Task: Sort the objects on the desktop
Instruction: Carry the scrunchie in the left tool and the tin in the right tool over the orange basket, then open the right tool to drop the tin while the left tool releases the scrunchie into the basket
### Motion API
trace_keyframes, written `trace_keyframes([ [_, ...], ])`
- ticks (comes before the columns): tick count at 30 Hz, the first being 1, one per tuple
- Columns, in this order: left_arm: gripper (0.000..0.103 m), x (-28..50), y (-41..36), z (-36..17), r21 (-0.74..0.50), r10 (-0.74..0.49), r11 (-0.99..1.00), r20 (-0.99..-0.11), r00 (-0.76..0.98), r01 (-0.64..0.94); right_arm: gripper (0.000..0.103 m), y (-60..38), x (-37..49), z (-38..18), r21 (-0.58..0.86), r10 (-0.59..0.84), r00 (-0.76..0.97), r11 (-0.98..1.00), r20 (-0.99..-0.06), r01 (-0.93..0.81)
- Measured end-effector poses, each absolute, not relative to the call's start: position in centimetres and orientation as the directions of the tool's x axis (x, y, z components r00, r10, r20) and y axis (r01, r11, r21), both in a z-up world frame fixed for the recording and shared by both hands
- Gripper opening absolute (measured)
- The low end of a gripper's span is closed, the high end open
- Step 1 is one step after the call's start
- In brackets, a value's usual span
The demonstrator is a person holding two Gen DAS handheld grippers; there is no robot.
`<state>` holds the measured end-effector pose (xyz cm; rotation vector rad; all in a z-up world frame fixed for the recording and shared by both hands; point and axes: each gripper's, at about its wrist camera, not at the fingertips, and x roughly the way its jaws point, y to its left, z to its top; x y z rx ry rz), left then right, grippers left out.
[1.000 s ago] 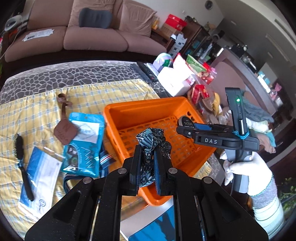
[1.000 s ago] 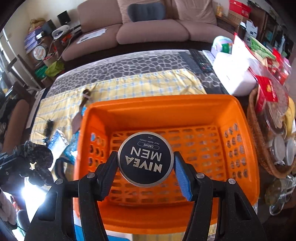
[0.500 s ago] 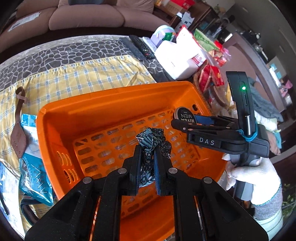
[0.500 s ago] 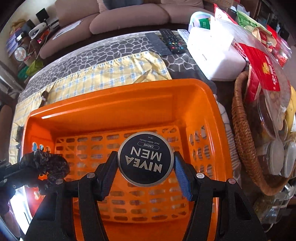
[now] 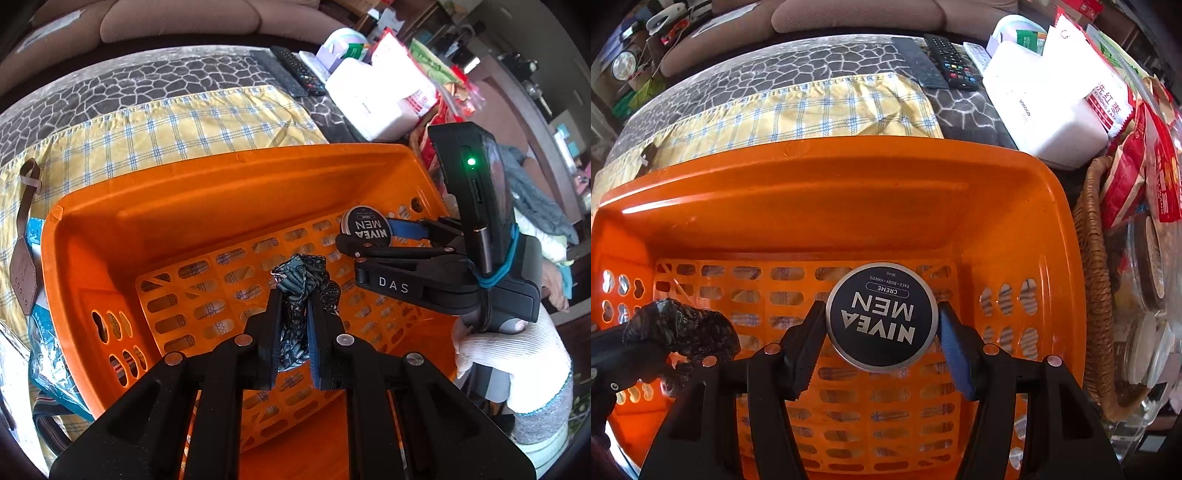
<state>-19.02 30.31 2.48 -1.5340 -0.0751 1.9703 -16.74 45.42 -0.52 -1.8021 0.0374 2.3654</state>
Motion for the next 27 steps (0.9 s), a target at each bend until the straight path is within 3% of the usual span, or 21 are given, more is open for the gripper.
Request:
trace_keyframes([
  [9,0.012,-19.3,31.0,2.1,-0.404,0.491,-0.804,-0.865,-0.104,-0.436,0.068,45.2,-17.7,-1.3,-0.098,0.126,-0.218,-0.986,-0.968,-0.137],
  [15,0.012,-19.7,32.3,1.6,-0.372,0.457,-0.818,-0.884,-0.102,-0.439,0.068,45.4,-16.0,2.4,-0.053,0.091,-0.312,-0.99,-0.946,-0.13],
  [23,0.012,-20.7,34.3,0.4,-0.427,0.493,-0.815,-0.866,-0.082,-0.392,0.069,45.8,-13.2,6.1,-0.011,0.06,-0.392,-0.992,-0.918,-0.124],
  [26,0.038,-20.6,34.6,0.3,-0.383,0.452,-0.837,-0.886,-0.099,-0.391,0.069,45.9,-12.6,6.5,0.0,0.051,-0.403,-0.992,-0.914,-0.126],
  [27,0.054,-20.5,34.6,0.5,-0.367,0.439,-0.842,-0.892,-0.108,-0.395,0.069,45.9,-12.4,6.5,0.001,0.05,-0.403,-0.992,-0.914,-0.127],
])
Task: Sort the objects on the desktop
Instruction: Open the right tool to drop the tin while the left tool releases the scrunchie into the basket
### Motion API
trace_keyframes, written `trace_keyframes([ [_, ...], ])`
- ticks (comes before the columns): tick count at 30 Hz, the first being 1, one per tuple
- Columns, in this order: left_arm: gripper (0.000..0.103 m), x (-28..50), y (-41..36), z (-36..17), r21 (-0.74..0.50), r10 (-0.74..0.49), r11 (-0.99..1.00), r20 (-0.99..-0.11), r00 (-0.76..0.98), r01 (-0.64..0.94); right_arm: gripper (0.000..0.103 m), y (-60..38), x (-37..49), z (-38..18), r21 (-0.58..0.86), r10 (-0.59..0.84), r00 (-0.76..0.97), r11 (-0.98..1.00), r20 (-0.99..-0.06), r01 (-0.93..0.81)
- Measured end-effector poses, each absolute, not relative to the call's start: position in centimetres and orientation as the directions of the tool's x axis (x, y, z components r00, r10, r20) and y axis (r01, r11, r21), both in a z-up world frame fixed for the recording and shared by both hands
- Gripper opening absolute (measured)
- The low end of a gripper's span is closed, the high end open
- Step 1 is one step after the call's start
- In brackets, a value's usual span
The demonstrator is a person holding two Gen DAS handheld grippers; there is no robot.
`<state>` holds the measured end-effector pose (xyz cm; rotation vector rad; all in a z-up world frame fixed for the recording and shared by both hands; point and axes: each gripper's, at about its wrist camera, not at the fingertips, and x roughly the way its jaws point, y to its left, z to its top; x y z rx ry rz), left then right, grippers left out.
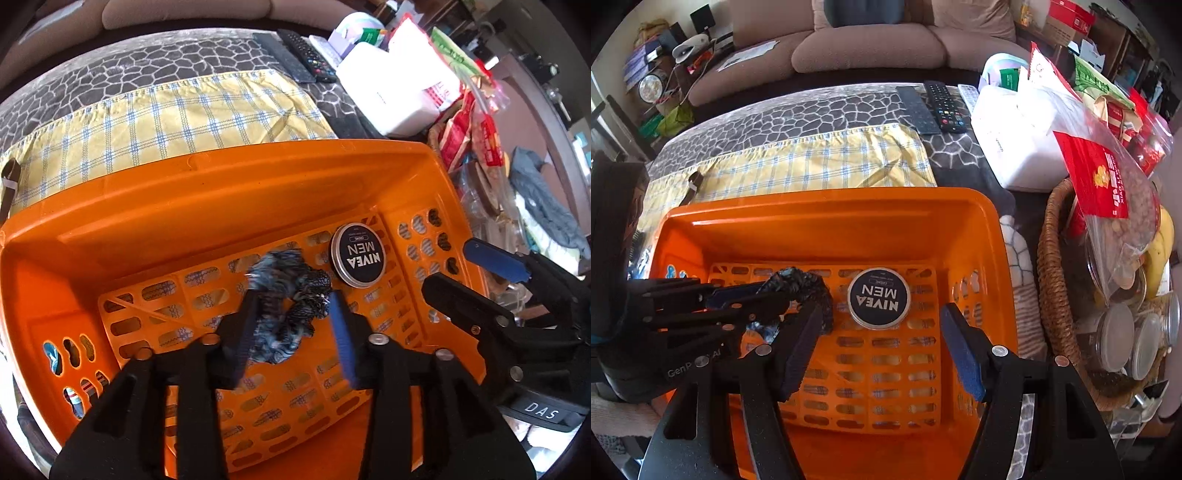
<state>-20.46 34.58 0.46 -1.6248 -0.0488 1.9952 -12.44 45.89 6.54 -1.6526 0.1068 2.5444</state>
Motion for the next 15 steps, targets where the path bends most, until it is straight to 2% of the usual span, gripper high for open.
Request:
trace_keyframes([
  [1,0.066,-20.3,34.5,0.7,-0.36,0.436,-0.842,-0.892,-0.115,-0.401,0.069,45.9,-12.3,6.6,0.003,0.05,-0.403,-0.992,-0.914,-0.129],
  [12,0.075,-18.1,30.1,6.0,-0.348,0.46,-0.838,-0.865,-0.199,-0.421,0.069,45.4,-10.6,7.6,0.05,0.027,-0.425,-0.985,-0.905,-0.168],
  [14,0.08,-17.4,28.9,7.1,-0.331,0.453,-0.84,-0.863,-0.222,-0.429,0.069,45.0,-10.2,8.0,0.051,0.028,-0.43,-0.984,-0.902,-0.171],
  [15,0.087,-17.0,28.5,7.6,-0.317,0.446,-0.843,-0.863,-0.236,-0.434,0.069,44.8,-10.0,8.2,0.052,0.028,-0.432,-0.984,-0.901,-0.172],
])
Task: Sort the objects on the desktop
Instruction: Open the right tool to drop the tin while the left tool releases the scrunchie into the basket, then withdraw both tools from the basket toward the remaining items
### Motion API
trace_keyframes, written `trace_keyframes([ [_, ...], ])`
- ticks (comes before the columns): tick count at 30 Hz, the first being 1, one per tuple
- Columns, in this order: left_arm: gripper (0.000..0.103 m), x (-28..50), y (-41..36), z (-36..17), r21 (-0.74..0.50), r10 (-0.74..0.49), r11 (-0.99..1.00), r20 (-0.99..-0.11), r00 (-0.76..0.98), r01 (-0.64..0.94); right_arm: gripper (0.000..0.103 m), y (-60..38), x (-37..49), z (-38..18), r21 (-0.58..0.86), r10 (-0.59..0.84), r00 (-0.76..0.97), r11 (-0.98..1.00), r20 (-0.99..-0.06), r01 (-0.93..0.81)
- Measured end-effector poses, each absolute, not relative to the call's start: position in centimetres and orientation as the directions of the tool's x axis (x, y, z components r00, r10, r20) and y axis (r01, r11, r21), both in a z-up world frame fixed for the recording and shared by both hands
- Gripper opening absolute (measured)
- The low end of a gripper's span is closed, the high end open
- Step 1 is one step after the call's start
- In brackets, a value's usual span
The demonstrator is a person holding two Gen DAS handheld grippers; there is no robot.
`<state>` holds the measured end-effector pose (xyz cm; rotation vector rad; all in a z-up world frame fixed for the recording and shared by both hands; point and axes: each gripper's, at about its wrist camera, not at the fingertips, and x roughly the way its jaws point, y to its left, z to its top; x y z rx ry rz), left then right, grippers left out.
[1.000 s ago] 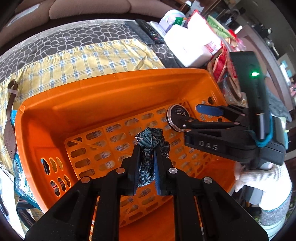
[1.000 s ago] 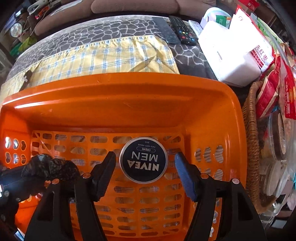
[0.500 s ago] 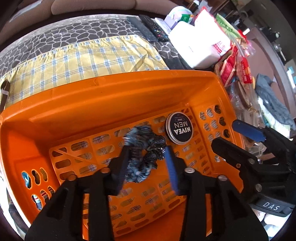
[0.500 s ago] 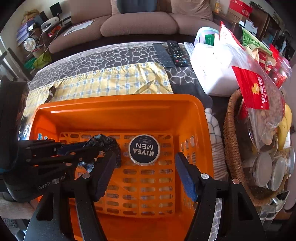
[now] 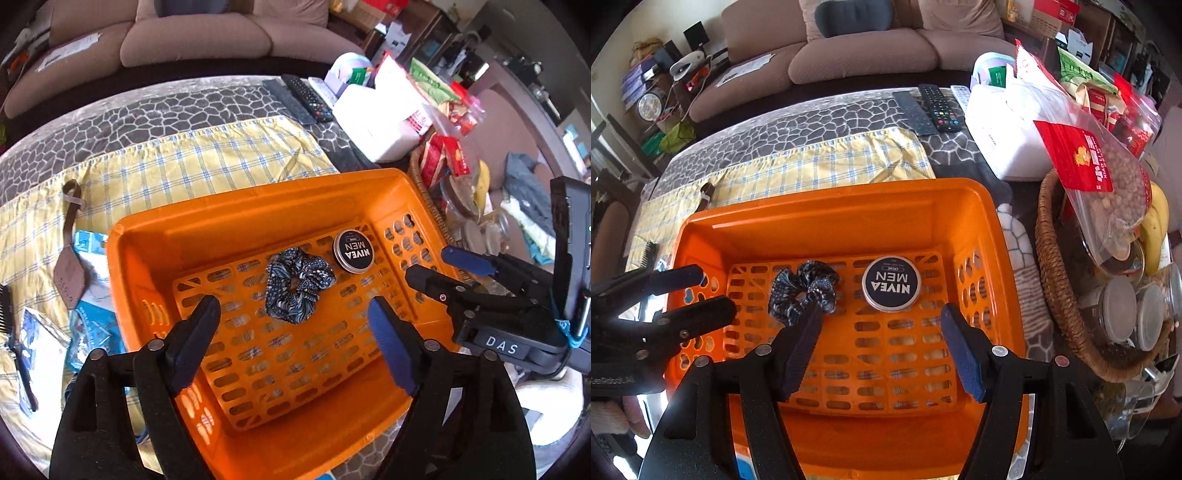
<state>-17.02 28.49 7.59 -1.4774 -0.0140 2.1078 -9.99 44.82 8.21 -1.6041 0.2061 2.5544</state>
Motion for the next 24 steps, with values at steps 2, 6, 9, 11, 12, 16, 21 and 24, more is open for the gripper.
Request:
trace_keyframes([
  [2,0.098,-16.1,27.2,8.7,-0.29,0.434,-0.846,-0.861,-0.264,-0.447,0.069,44.3,-9.5,8.7,0.051,0.029,-0.436,-0.984,-0.899,-0.17],
  [6,0.103,-14.2,24.0,10.7,-0.261,0.428,-0.848,-0.85,-0.307,-0.461,0.08,42.8,-8.4,9.7,0.072,0.008,-0.453,-0.985,-0.892,-0.159],
  [9,0.103,-12.9,21.3,11.9,-0.233,0.412,-0.857,-0.846,-0.337,-0.46,0.083,41.8,-7.9,10.2,0.14,-0.052,-0.471,-0.978,-0.881,-0.154],
  [11,0.103,-12.2,19.3,12.5,-0.212,0.396,-0.866,-0.843,-0.363,-0.452,0.092,40.8,-7.6,10.4,0.184,-0.099,-0.479,-0.974,-0.872,-0.135],
  [12,0.103,-11.8,18.2,12.8,-0.201,0.385,-0.873,-0.842,-0.378,-0.444,0.094,40.2,-7.3,10.7,0.215,-0.132,-0.487,-0.969,-0.863,-0.119],
  [16,0.103,-11.1,13.6,13.6,-0.199,0.365,-0.898,-0.835,-0.412,-0.393,0.097,37.4,-6.7,11.4,0.258,-0.177,-0.507,-0.962,-0.844,-0.093],
  [21,0.103,-10.4,7.6,13.5,-0.208,0.342,-0.922,-0.833,-0.434,-0.328,0.097,33.3,-6.4,12.1,0.249,-0.19,-0.502,-0.967,-0.843,-0.053],
  [24,0.103,-10.0,4.4,13.2,-0.216,0.332,-0.932,-0.833,-0.442,-0.292,0.097,30.8,-6.3,12.5,0.237,-0.191,-0.503,-0.971,-0.843,-0.028],
])
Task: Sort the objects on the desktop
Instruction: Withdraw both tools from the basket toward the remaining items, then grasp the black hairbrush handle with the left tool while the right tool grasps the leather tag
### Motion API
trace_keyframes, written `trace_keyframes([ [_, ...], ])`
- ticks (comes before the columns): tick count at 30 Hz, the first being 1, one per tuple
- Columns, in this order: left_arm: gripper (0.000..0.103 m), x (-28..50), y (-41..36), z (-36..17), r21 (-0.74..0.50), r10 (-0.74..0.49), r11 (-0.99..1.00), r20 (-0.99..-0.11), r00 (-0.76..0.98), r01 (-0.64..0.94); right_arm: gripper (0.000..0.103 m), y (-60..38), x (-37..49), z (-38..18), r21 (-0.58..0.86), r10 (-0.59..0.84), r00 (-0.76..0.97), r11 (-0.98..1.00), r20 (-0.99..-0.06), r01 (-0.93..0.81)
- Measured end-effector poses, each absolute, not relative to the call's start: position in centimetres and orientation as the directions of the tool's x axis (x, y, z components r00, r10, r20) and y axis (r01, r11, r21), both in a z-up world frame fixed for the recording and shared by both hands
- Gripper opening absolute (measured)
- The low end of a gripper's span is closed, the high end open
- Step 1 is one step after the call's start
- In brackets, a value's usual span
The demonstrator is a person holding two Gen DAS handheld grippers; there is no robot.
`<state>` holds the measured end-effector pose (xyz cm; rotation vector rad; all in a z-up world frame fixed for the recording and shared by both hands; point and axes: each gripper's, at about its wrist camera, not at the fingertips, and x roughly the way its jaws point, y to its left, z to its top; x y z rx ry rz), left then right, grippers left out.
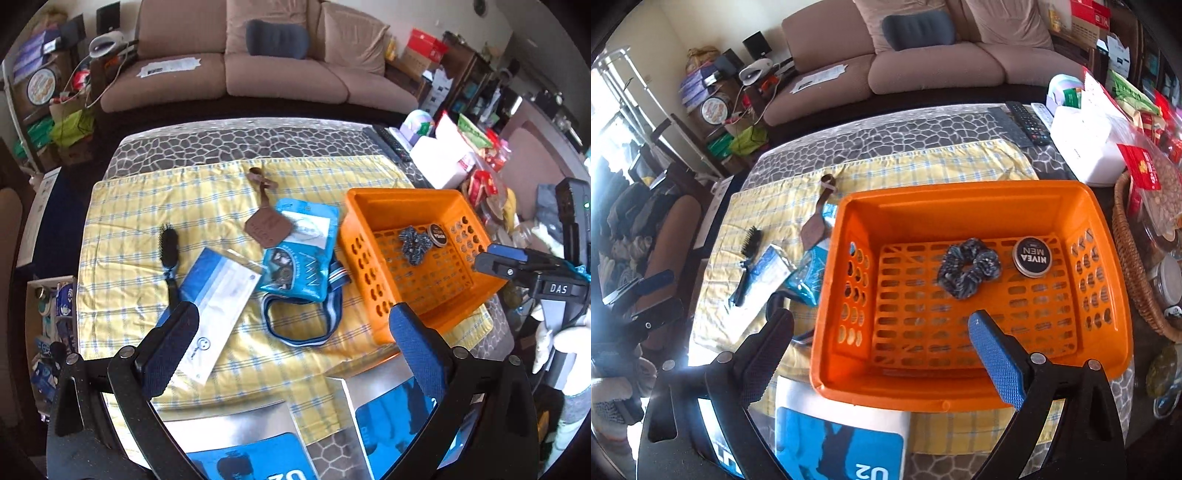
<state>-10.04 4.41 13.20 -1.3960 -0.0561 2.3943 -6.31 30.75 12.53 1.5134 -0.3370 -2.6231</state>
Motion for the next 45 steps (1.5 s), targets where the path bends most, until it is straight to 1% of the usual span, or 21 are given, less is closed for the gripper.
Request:
trace_keyframes([
  [6,0.103,-9.5,-0.7,12.3,-0.229,0.315,-0.944,-0.837,-0.448,-0.237,0.097,26.2,-7.0,12.8,0.209,-0.19,-0.5,-0.978,-0.845,0.019],
  [13,0.103,-10.6,-5.6,10.8,-0.235,0.289,-0.957,-0.845,-0.45,-0.173,0.097,21.9,-8.8,12.1,0.207,-0.209,-0.485,-0.977,-0.849,0.058],
  [21,0.103,-13.1,-8.8,7.3,-0.216,0.245,-0.969,-0.871,-0.426,-0.117,0.097,18.0,-12.0,11.3,0.218,-0.232,-0.48,-0.972,-0.846,0.085],
  [24,0.103,-14.1,-8.8,5.3,-0.22,0.248,-0.969,-0.882,-0.4,-0.117,0.094,16.7,-13.5,10.8,0.208,-0.227,-0.48,-0.974,-0.847,0.093],
  [26,0.103,-14.9,-8.5,4.0,-0.21,0.241,-0.97,-0.89,-0.387,-0.121,0.087,15.9,-14.7,10.4,0.198,-0.22,-0.477,-0.975,-0.851,0.098],
  [32,0.103,-17.7,-7.0,0.8,-0.161,0.205,-0.976,-0.906,-0.37,-0.145,0.078,14.5,-18.3,8.7,0.192,-0.21,-0.457,-0.978,-0.864,0.087],
  [33,0.102,-18.2,-6.8,0.3,-0.157,0.201,-0.977,-0.908,-0.368,-0.146,0.076,14.3,-18.9,8.4,0.19,-0.208,-0.451,-0.978,-0.868,0.085],
  [35,0.096,-19.3,-6.2,-0.5,-0.141,0.188,-0.979,-0.911,-0.368,-0.15,0.073,14.0,-20.1,7.7,0.191,-0.207,-0.44,-0.978,-0.874,0.082],
  [36,0.091,-19.8,-6.0,-0.9,-0.138,0.186,-0.979,-0.911,-0.367,-0.152,0.072,13.8,-20.7,7.4,0.192,-0.208,-0.435,-0.978,-0.876,0.081],
  [37,0.088,-20.3,-5.8,-1.2,-0.144,0.192,-0.977,-0.91,-0.367,-0.154,0.071,13.7,-21.2,7.1,0.192,-0.208,-0.431,-0.978,-0.878,0.08],
  [39,0.085,-21.1,-5.5,-1.9,-0.155,0.203,-0.975,-0.909,-0.364,-0.156,0.07,13.3,-22.2,6.5,0.199,-0.213,-0.424,-0.977,-0.88,0.079],
  [41,0.085,-21.9,-5.1,-2.5,-0.141,0.191,-0.977,-0.912,-0.363,-0.16,0.07,12.9,-23.1,5.9,0.204,-0.22,-0.416,-0.975,-0.882,0.082],
  [45,0.076,-23.1,-4.8,-4.0,-0.122,0.172,-0.979,-0.922,-0.347,-0.161,0.07,12.2,-24.9,4.6,0.192,-0.208,-0.4,-0.978,-0.892,0.08],
])
